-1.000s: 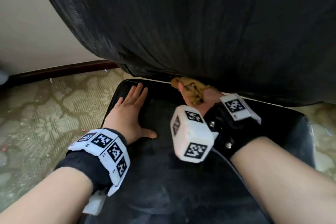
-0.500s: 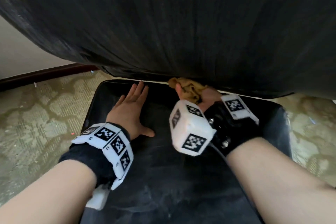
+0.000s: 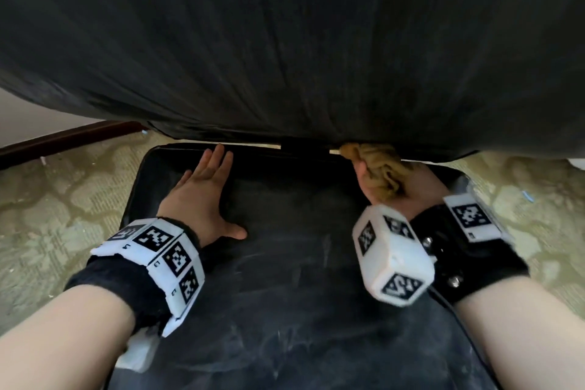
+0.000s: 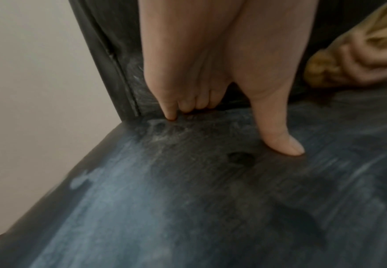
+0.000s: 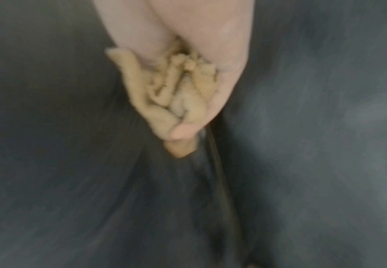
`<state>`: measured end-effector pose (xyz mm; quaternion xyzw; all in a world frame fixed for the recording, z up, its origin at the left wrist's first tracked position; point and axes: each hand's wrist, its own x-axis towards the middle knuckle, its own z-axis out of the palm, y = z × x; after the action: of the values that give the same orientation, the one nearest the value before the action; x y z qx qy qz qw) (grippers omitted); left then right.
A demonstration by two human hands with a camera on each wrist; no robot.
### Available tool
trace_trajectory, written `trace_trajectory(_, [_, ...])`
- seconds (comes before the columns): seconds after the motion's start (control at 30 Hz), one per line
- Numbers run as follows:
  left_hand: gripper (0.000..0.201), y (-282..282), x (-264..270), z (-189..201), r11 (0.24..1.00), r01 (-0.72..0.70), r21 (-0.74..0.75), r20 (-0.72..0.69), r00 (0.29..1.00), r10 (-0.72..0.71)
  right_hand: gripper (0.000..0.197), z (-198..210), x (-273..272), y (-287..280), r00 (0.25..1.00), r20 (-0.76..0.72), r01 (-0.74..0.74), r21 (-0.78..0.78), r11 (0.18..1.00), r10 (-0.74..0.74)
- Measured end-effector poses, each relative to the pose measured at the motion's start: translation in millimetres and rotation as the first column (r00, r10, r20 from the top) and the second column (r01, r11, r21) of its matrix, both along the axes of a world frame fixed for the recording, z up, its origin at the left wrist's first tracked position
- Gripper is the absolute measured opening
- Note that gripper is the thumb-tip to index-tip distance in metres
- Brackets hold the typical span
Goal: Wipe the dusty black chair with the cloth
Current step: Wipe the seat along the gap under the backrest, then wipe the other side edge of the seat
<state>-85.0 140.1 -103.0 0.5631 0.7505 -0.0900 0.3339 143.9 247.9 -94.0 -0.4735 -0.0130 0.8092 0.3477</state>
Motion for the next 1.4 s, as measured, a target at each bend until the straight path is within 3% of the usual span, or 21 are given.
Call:
trace_trajectory(0.07, [0.125, 2, 0, 1, 1.0, -0.004, -0.003, -0.013, 1.0, 0.004, 0.03, 2, 15, 1, 0.999, -0.046, 0.009, -0.008, 1.0, -0.009])
trace_trajectory(0.2, [0.126, 5, 3, 1, 1.0, -0.01, -0.018, -0.034, 0.999, 0.01, 0.045, 7, 25, 21, 0.999, 0.039, -0.019, -0.116, 0.993, 0.024])
trace_trajectory(0.3, [0.126, 4, 4, 1, 1.0, -0.01, -0.01, -0.036, 0.999, 0.01, 0.032, 13, 20, 30, 0.986, 0.14, -0.073, -0.092, 0.993, 0.085])
trace_trajectory(0.37, [0.126, 3, 3, 1, 1.0, -0.012, 0.009, -0.025, 1.0, 0.013, 0.025, 13, 22, 27, 0.989, 0.113, -0.089, -0.078, 0.993, 0.097])
trace_trajectory(0.5, [0.127, 2, 3, 0, 0.999, -0.019, 0.033, -0.014, 1.0, 0.02, 0.026, 5, 57, 10, 0.992, 0.099, 0.083, 0.016, 0.996, -0.084])
trace_trajectory(0.63, [0.129, 3, 2, -2, 0.999, -0.005, 0.032, -0.048, 0.999, 0.006, 0.063, 2, 88, 15, 0.998, 0.009, 0.065, -0.045, 0.997, -0.065])
trace_trajectory(0.67, [0.129, 4, 2, -3, 0.999, -0.009, 0.036, -0.051, 0.999, 0.011, 0.056, 8, 86, 22, 0.999, 0.034, 0.035, -0.031, 0.999, -0.034])
trace_trajectory(0.73, [0.129, 3, 3, -3, 0.999, -0.024, 0.036, -0.053, 0.998, 0.026, 0.009, 19, 73, 32, 0.993, 0.113, -0.03, -0.043, 0.999, 0.035])
trace_trajectory(0.77, [0.129, 4, 4, -3, 0.999, -0.025, 0.037, -0.056, 0.998, 0.027, 0.022, 17, 76, 36, 0.992, 0.112, -0.062, -0.041, 0.997, 0.066])
trace_trajectory(0.83, [0.129, 7, 4, -5, 0.999, -0.027, 0.035, -0.066, 0.997, 0.03, 0.052, 4, 97, 37, 0.981, -0.186, -0.075, -0.112, 0.991, 0.053])
trace_trajectory(0.87, [0.13, 8, 4, -6, 0.999, -0.038, 0.026, -0.069, 0.997, 0.04, 0.053, 0, 109, 34, 0.965, -0.256, -0.102, -0.137, 0.985, 0.064])
trace_trajectory(0.93, [0.129, 9, 2, -8, 0.999, -0.049, 0.006, -0.087, 0.995, 0.049, 0.043, 0, 138, 30, 0.988, -0.104, -0.122, -0.089, 0.989, 0.112])
trace_trajectory(0.97, [0.126, 8, 4, -7, 0.999, -0.033, 0.01, -0.088, 0.996, 0.034, 0.039, 4, 151, 29, 0.983, 0.116, -0.143, -0.012, 0.99, 0.144])
trace_trajectory(1.0, [0.12, 8, 10, -6, 0.999, 0.014, 0.05, -0.068, 0.998, -0.01, 0.036, 10, 165, 28, 0.948, 0.284, -0.166, 0.054, 0.985, 0.145])
trace_trajectory(1.13, [0.083, 5, 84, 4, 0.916, 0.227, 0.331, 0.196, 0.933, -0.302, 0.022, 15, 202, 26, 0.788, 0.586, -0.334, 0.151, 0.93, 0.188])
trace_trajectory(1.2, [0.08, 9, 142, 10, 0.883, 0.288, 0.371, 0.255, 0.883, -0.395, 0.037, 5, 213, 25, 0.591, 0.79, -0.481, 0.186, 0.857, 0.161])
trace_trajectory(1.3, [0.096, 24, 220, 7, 0.876, 0.345, 0.337, 0.165, 0.895, -0.415, 0.044, -9, 208, 19, 0.156, 0.982, -0.789, 0.06, 0.611, 0.105])
trace_trajectory(1.33, [0.104, 31, 239, 5, 0.891, 0.349, 0.29, 0.111, 0.913, -0.393, 0.044, -14, 205, 15, 0.072, 0.994, -0.836, 0.019, 0.548, 0.076])
trace_trajectory(1.4, [0.118, 38, 261, 0, 0.927, 0.313, 0.206, 0.05, 0.943, -0.33, 0.043, -22, 195, 7, 0.011, 1.0, -0.874, 0.003, 0.486, 0.013])
